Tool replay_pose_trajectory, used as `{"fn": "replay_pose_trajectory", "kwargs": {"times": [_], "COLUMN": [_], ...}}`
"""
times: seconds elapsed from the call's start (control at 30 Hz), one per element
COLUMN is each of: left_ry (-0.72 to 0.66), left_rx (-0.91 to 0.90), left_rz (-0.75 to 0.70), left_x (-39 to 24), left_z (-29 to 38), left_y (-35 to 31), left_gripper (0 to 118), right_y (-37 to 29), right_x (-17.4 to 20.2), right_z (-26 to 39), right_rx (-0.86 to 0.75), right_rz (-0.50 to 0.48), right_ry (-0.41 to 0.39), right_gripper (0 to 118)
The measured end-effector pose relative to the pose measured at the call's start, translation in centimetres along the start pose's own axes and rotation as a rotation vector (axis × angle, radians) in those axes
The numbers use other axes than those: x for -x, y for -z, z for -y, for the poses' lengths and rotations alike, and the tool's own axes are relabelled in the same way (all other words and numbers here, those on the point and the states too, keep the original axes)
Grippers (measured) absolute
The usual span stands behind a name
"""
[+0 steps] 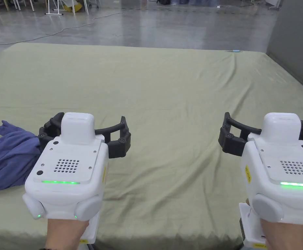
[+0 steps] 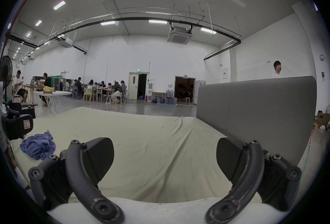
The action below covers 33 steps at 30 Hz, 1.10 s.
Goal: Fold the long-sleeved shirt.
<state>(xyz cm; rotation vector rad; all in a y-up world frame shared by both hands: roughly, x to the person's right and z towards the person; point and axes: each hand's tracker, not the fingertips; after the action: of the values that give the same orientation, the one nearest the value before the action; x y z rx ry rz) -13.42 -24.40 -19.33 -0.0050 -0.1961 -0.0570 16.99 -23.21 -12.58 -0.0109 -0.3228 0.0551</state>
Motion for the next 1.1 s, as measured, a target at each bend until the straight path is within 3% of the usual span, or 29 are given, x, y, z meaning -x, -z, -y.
{"fn": "replay_pose_trajectory", "kwargs": {"times": [0.33, 0.4, 0.43, 0.47, 0.5, 0.53, 0.57, 0.63, 0.73, 0.87, 1.1], "left_ry": [0.054, 0.051, 0.028, 0.007, 0.007, 0.023, 0.065, 0.013, -0.027, -0.042, -0.038], "left_rx": [-0.004, 0.069, 0.065, 0.043, 0.035, 0.042, 0.032, 0.053, 0.063, 0.073, 0.062], "left_rz": [-0.015, 0.016, 0.013, 0.037, 0.034, 0.014, -0.023, 0.024, -0.018, -0.083, -0.363], "left_x": [-0.8, -0.9, -1.0, -1.1, -1.2, -1.5, -2.2, -2.2, -1.7, 0.1, 8.9], "left_z": [1.1, 1.0, 0.9, 1.0, 1.0, 0.9, 0.9, 0.8, 0.8, 0.4, -2.3], "left_y": [0.6, 0.5, 0.2, -0.2, -0.4, -0.2, 0.1, 0.5, 0.9, 0.4, -3.5], "left_gripper": [117, 115, 107, 62, 4, 0, 0, 0, 0, 0, 0], "right_y": [0.1, 0.1, 0.0, -0.1, -0.1, 0.0, -0.1, -0.1, -0.4, 0.1, 1.8], "right_x": [0.0, 0.0, 0.0, 0.1, 0.2, 0.5, 0.5, 0.2, 0.8, 2.2, 11.1], "right_z": [0.0, 0.1, 0.1, 0.2, 0.1, 0.2, 0.2, 0.2, 0.4, -0.2, -2.0], "right_rx": [-0.013, -0.002, 0.0, -0.001, -0.001, 0.022, 0.027, 0.047, 0.035, 0.037, -0.002], "right_rz": [0.007, -0.001, 0.008, 0.01, 0.031, 0.052, 0.067, -0.011, 0.015, -0.021, -0.276], "right_ry": [0.012, 0.029, 0.027, 0.025, -0.001, -0.047, -0.046, -0.005, -0.009, -0.011, 0.043], "right_gripper": [115, 107, 95, 49, 0, 0, 0, 0, 0, 0, 0]}}
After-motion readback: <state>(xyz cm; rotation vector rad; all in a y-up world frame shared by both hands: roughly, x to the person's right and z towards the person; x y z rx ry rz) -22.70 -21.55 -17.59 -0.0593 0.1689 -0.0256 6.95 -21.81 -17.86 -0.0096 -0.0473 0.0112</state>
